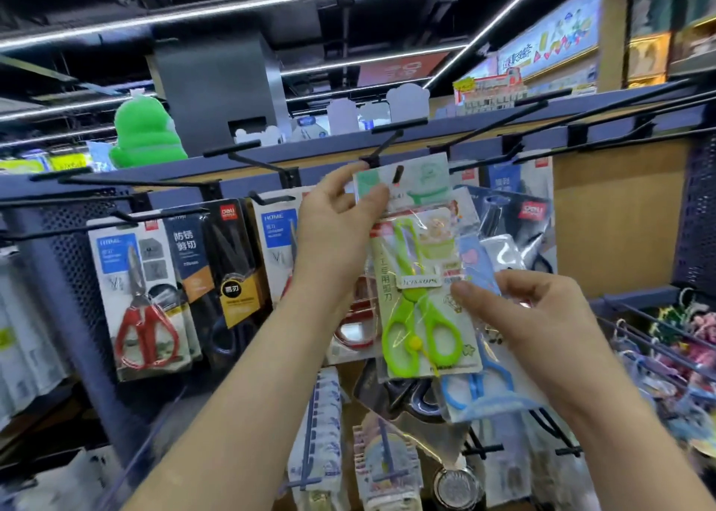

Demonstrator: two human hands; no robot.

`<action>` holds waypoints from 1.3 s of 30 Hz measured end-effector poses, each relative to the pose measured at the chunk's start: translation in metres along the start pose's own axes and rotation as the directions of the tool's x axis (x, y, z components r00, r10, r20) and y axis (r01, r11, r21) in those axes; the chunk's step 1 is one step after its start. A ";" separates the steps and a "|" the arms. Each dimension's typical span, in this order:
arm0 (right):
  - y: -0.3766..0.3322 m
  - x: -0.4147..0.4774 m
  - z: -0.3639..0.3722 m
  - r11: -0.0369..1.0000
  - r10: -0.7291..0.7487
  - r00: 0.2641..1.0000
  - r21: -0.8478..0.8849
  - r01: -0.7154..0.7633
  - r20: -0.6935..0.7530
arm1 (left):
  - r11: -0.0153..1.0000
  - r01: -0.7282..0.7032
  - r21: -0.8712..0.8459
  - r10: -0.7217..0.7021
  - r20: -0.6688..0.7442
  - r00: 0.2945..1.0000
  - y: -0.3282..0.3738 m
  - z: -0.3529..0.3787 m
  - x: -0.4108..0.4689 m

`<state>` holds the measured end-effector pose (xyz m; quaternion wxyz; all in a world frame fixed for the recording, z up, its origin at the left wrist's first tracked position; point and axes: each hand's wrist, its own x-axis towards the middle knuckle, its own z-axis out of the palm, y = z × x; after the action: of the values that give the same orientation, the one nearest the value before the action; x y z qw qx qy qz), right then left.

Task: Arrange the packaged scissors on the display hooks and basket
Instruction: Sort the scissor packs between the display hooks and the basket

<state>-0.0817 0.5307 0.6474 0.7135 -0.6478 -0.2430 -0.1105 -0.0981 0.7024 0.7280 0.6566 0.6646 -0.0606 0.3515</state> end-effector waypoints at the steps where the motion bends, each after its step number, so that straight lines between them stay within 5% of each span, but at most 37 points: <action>1: 0.001 0.001 0.000 1.000 0.001 1.000 0.001 -0.001 -0.008 | 0.994 -0.073 0.078 0.073 -0.007 0.997 -0.008 -0.005 -0.005; 5: 0.010 0.010 0.005 1.000 0.025 1.000 -0.002 -0.025 -0.008 | 0.880 -0.249 0.405 0.242 0.069 0.968 -0.026 -0.020 -0.029; 10: 0.026 0.011 -0.002 0.998 0.002 0.989 -0.064 -0.012 -0.146 | 0.823 -0.168 0.543 0.199 0.001 0.980 -0.035 -0.018 0.010; 15: 0.024 0.000 -0.026 0.980 -0.077 0.968 -0.195 0.029 -0.240 | 0.627 -0.127 0.769 0.176 0.019 0.984 -0.054 -0.011 0.045; 26: 0.023 -0.016 -0.062 0.978 -0.055 0.984 -0.205 0.020 -0.167 | 0.201 -0.231 0.952 0.244 0.180 0.953 -0.064 -0.004 0.055; 30: 0.010 -0.022 -0.064 0.997 0.027 0.989 -0.064 -0.037 -0.149 | -0.013 -0.215 0.976 0.260 0.211 0.942 -0.049 -0.008 0.038; 32: 0.004 -0.024 -0.056 0.999 0.017 0.995 -0.046 -0.021 -0.097 | 0.136 -0.252 0.958 0.321 0.198 0.926 -0.035 -0.006 0.020; 35: 0.001 -0.027 -0.041 0.996 -0.036 0.998 -0.087 0.031 -0.055 | 0.788 -0.278 0.549 0.176 0.231 0.957 -0.008 0.009 -0.015; 36: 0.000 -0.028 -0.035 0.993 -0.045 0.998 -0.107 0.039 -0.049 | 0.892 -0.179 0.415 0.063 0.278 0.959 -0.001 0.015 -0.023; 39: 0.000 -0.031 -0.025 0.996 -0.035 0.999 -0.088 0.035 -0.005 | 0.930 -0.056 0.363 -0.071 0.326 0.943 0.001 0.022 -0.031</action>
<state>-0.1026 0.5011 0.6311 0.6832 -0.6737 -0.2470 -0.1357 -0.1131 0.6700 0.7139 0.5022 0.8256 -0.1016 0.2363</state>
